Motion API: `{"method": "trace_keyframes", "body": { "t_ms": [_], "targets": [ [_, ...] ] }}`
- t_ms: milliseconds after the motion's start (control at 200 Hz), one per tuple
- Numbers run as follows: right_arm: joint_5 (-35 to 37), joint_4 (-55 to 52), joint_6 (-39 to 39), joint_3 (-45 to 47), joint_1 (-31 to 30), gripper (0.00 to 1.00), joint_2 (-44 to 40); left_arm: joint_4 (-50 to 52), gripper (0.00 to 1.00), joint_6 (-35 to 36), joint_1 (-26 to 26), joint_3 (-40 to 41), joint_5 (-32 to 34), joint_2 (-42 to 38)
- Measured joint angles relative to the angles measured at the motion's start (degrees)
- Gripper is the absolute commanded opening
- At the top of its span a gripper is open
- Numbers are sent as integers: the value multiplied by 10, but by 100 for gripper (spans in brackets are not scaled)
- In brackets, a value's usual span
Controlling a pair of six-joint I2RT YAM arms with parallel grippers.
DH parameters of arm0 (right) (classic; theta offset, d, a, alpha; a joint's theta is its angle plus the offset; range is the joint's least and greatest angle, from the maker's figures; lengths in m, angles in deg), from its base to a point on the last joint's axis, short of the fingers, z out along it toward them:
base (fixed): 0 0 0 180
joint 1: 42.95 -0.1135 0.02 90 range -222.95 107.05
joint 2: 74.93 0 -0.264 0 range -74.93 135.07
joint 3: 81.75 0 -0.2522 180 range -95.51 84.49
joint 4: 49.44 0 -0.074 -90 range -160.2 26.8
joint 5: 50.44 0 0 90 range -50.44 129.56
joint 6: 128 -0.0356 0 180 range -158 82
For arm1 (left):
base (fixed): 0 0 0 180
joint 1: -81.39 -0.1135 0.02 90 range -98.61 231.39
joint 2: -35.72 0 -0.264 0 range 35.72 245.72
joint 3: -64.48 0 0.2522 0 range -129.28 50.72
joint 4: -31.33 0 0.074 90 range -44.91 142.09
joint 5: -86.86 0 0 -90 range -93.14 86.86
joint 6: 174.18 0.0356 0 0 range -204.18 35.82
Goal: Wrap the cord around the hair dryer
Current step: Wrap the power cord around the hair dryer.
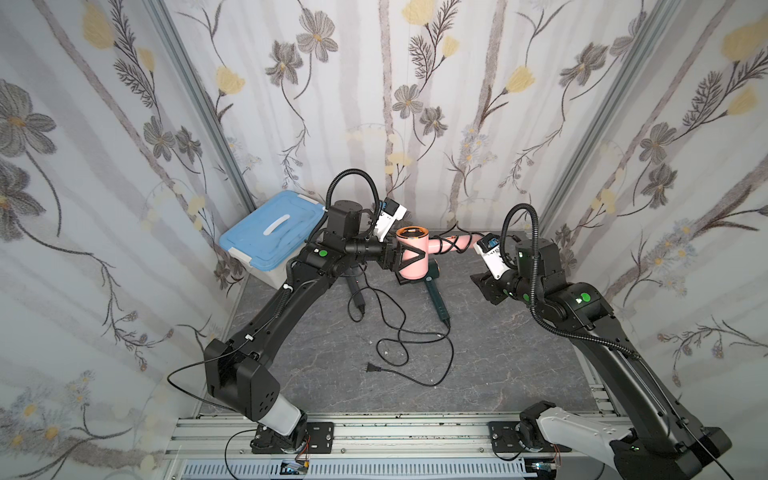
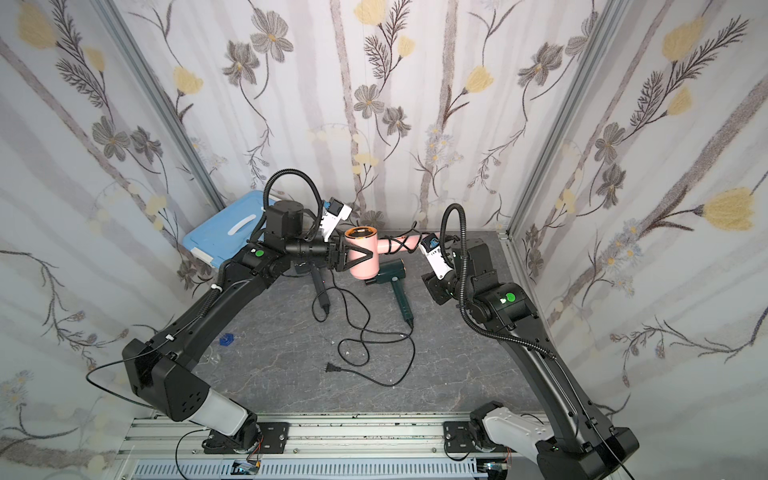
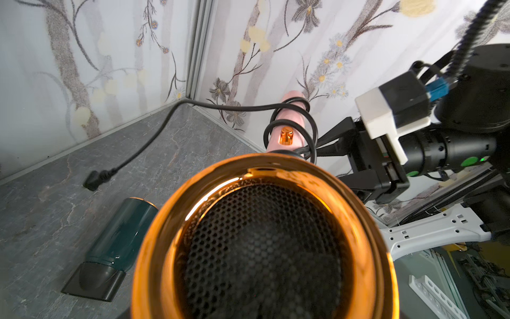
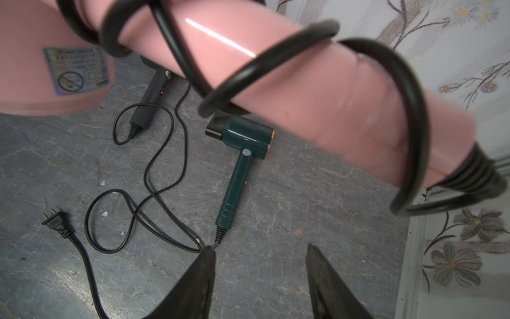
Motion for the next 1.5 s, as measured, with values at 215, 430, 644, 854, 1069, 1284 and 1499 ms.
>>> {"method": "trace_keyframes", "body": {
  "t_ms": [215,430,644,854,1069,1284,1499],
  "targets": [
    [-72,126,-44,153,69,78,-102,-2,0,-16,-5,-20,2,-10],
    [-169,285,-119,342,144,86,-218,-10,0,-32,-5,-59,1,-20],
    [-262,416,-167,416,152,88,-226,-25,0,-60,-5,-67,-9,-29],
    [-302,541,-193,420,156,88,-179,-35,0,-76,-5,-67,-14,-31],
    [-318,629,-205,402,158,88,-110,-48,0,-86,-5,-74,-16,-31],
    [-335,700,-214,355,160,85,-31,-67,0,-107,-5,-75,-27,-31],
    [-361,742,-231,319,160,74,40,-92,0,-125,-5,-70,-35,-32]
  ]
}}
